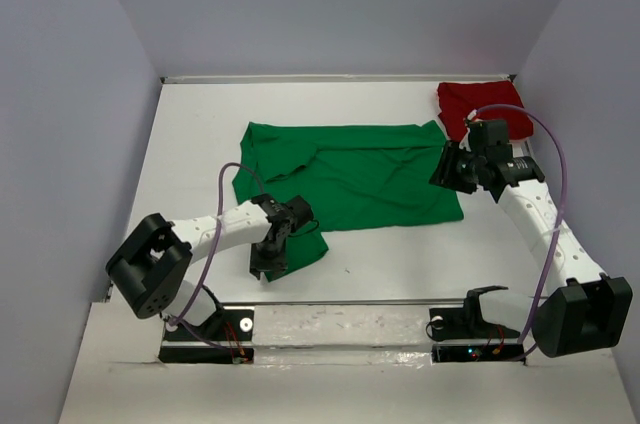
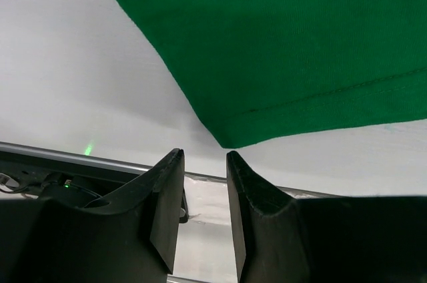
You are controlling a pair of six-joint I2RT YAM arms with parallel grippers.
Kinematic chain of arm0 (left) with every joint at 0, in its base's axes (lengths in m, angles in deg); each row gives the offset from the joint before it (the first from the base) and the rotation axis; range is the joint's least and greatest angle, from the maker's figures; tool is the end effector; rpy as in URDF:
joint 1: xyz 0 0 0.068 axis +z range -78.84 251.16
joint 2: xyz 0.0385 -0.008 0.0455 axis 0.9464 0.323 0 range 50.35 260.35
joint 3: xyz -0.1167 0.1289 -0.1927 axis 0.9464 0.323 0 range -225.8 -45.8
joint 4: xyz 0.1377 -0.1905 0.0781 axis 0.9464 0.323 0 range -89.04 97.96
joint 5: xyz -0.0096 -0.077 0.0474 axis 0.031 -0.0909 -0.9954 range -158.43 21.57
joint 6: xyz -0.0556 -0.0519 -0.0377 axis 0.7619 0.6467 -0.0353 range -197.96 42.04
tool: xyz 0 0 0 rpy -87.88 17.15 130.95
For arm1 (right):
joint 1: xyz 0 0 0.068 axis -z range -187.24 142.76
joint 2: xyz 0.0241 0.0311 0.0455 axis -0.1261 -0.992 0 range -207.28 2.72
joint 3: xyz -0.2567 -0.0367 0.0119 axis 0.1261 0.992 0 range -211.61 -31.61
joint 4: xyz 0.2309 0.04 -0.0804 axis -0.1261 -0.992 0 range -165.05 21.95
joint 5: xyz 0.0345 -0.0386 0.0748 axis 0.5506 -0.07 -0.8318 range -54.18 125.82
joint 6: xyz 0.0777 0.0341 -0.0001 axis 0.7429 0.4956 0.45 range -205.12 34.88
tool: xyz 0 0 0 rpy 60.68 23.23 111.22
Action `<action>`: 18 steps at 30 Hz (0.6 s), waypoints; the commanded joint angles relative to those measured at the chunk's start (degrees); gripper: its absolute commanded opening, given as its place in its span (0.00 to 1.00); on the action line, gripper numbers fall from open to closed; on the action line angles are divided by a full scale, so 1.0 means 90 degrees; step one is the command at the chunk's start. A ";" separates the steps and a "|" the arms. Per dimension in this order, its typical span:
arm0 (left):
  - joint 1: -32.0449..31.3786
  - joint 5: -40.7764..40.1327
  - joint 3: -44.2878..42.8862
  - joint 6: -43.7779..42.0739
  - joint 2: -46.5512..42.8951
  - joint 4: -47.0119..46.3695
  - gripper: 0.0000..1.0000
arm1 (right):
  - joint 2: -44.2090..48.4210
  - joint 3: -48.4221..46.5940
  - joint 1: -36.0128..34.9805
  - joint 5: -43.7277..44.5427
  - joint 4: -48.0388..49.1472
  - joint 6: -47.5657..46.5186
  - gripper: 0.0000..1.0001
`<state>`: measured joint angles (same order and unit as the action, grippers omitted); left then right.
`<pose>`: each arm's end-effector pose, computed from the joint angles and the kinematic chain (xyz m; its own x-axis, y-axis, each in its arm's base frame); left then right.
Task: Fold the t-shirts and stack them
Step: Fold the tshirt
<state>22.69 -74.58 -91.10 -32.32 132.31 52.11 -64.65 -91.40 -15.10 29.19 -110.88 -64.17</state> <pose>0.1459 -0.1529 0.1239 -0.9934 0.0493 -0.1033 0.0446 0.9979 0.0475 0.2508 0.0432 0.2595 -0.7877 0.2499 -0.5632 0.0781 0.9472 0.3110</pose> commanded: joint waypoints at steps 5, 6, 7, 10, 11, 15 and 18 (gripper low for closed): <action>-0.0132 0.0019 -0.0396 -0.0121 0.0210 0.0087 0.42 | 0.0015 -0.0056 0.0033 -0.0249 0.0276 -0.0043 0.47; -0.0152 0.0058 -0.0435 -0.0121 0.0220 0.0078 0.42 | 0.0054 -0.0037 0.0033 -0.0249 0.0286 -0.0043 0.47; -0.0171 0.0117 -0.0426 -0.0111 0.0249 0.0029 0.42 | 0.0054 -0.0056 0.0033 -0.0220 0.0286 -0.0043 0.47; -0.0298 0.0224 -0.0348 -0.0131 0.0415 -0.0156 0.42 | 0.0006 -0.0124 0.0033 -0.0239 0.0286 -0.0052 0.47; -0.0308 0.0302 -0.0338 -0.0160 0.0541 -0.0176 0.42 | -0.0004 -0.0134 0.0033 -0.0269 0.0267 -0.0043 0.47; -0.0444 0.0459 -0.0260 -0.0141 0.0621 -0.0390 0.42 | 0.0025 -0.0124 0.0033 -0.0259 0.0247 -0.0043 0.47; -0.0454 0.0508 -0.0153 -0.0179 0.0708 -0.0469 0.42 | 0.0074 -0.0134 0.0033 -0.0268 0.0247 -0.0033 0.47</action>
<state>19.06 -71.30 -93.39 -33.17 138.21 48.27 -64.89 -91.40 -15.10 27.55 -110.86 -64.17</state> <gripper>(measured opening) 0.418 0.470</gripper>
